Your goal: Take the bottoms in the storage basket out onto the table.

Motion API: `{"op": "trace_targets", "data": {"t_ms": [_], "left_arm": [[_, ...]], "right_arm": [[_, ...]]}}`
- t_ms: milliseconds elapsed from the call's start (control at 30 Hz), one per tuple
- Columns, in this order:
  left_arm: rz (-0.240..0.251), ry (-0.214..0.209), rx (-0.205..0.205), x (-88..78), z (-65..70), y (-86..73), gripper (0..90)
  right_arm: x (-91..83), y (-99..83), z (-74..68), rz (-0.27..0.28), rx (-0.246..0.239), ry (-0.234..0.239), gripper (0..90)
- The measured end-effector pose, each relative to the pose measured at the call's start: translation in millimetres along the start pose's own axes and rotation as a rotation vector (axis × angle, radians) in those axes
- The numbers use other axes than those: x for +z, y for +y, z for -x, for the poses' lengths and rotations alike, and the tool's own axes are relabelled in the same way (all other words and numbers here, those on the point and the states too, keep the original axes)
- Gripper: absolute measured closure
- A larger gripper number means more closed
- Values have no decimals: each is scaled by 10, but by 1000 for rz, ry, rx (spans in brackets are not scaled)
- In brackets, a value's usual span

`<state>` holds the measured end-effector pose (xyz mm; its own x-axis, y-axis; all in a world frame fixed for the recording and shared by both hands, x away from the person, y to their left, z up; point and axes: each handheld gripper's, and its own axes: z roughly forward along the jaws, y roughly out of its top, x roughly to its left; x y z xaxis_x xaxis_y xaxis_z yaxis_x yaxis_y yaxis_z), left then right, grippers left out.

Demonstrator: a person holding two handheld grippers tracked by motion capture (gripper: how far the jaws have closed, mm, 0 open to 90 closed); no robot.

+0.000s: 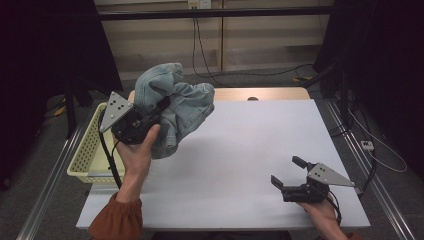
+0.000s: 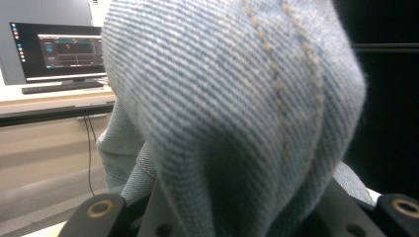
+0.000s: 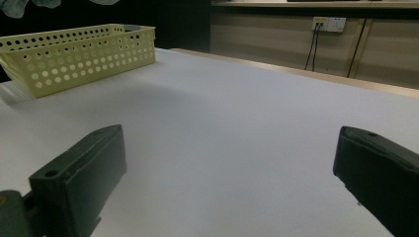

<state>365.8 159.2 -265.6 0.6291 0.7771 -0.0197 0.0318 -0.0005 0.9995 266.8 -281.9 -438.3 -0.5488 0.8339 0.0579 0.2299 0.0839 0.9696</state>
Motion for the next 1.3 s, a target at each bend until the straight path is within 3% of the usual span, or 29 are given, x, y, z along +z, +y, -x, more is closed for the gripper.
{"op": "trace_targets", "data": {"t_ms": [600, 900, 1300], "left_arm": [[-13, -46, -5, 179, 139, 3, 744], [-41, -78, 44, 304, 195, 27, 744], [-54, -108, 27, 447, 290, -19, 743]], "right_arm": [[-2, 0, 3, 1, 4, 1, 0], [0, -3, 2, 0, 5, -1, 0], [0, -4, 3, -1, 5, -2, 0]]}}
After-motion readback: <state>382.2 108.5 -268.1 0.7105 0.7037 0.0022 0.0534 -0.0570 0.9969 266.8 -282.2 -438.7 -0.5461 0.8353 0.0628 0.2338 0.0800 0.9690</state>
